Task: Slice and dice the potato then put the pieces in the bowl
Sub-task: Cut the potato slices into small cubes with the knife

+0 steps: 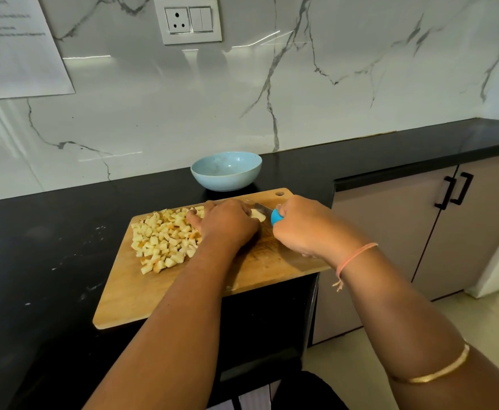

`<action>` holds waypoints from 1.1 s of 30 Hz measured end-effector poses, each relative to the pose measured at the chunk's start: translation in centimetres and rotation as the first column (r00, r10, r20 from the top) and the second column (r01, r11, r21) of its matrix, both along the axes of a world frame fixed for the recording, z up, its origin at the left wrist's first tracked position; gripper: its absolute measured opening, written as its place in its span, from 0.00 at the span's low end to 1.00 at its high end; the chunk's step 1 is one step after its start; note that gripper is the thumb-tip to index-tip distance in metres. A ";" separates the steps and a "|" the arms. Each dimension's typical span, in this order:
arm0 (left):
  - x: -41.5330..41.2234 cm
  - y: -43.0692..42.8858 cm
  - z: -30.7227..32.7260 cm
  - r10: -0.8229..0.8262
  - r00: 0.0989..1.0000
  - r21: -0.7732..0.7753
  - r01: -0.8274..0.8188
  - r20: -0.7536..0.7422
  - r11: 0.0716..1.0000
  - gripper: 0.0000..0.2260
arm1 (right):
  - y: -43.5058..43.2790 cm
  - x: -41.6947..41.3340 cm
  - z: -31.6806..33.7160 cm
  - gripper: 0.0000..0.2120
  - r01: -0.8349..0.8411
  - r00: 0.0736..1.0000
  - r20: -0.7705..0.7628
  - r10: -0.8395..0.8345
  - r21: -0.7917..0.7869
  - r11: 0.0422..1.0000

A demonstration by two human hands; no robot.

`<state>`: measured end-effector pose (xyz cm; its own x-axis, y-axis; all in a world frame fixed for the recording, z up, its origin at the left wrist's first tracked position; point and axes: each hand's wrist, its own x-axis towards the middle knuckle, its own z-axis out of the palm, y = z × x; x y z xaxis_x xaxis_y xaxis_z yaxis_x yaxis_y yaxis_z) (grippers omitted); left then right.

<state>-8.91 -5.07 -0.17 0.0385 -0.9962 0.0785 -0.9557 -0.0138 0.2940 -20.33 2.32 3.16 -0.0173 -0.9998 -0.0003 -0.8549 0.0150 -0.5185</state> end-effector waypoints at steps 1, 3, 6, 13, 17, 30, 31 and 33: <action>0.0 0.1 0.0 -0.001 1.000 0.002 0.001 0.002 1.000 0.07 | 0.6 0.0 0.1 0.18 -0.006 1.000 -0.013 0.006 -0.003 1.000; 0.0 0.2 0.0 -0.009 1.000 -0.001 0.009 0.000 1.000 0.07 | 2.2 -0.2 0.0 0.18 -0.015 0.999 -0.033 0.014 -0.013 1.000; 0.2 0.3 -0.1 -0.024 0.999 -0.023 0.023 -0.031 0.999 0.07 | 4.7 -0.7 -0.4 0.17 -0.012 0.999 -0.033 0.012 0.012 1.000; 0.4 0.1 -0.2 -0.027 0.997 -0.069 0.022 -0.070 0.997 0.06 | 3.5 -0.6 0.1 0.19 0.010 1.000 0.009 -0.009 -0.050 0.999; 0.4 0.0 -0.4 -0.010 0.997 -0.075 0.004 -0.080 0.997 0.10 | 1.1 0.9 -0.5 0.18 0.030 1.000 0.001 -0.030 -0.055 0.998; 0.7 -0.8 -1.0 0.003 0.986 -0.092 -0.019 -0.165 0.996 0.18 | 6.1 -0.4 0.7 0.18 -0.015 0.998 -0.058 0.018 0.044 0.999; 0.7 -0.8 -1.0 0.003 0.985 -0.093 -0.019 -0.173 0.995 0.18 | 5.9 -0.4 0.8 0.18 -0.015 0.998 -0.053 0.017 0.031 0.999; 0.6 -0.7 -0.9 0.009 0.983 -0.091 -0.027 -0.185 0.996 0.20 | 4.9 -0.2 1.0 0.18 -0.010 0.999 -0.039 0.009 -0.017 1.000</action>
<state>-8.27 -5.81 -1.02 0.0787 -0.9840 0.1601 -0.8849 0.0050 0.4658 -20.50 7.20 4.15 -0.0075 -0.9998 0.0173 -0.8744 -0.0019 -0.4853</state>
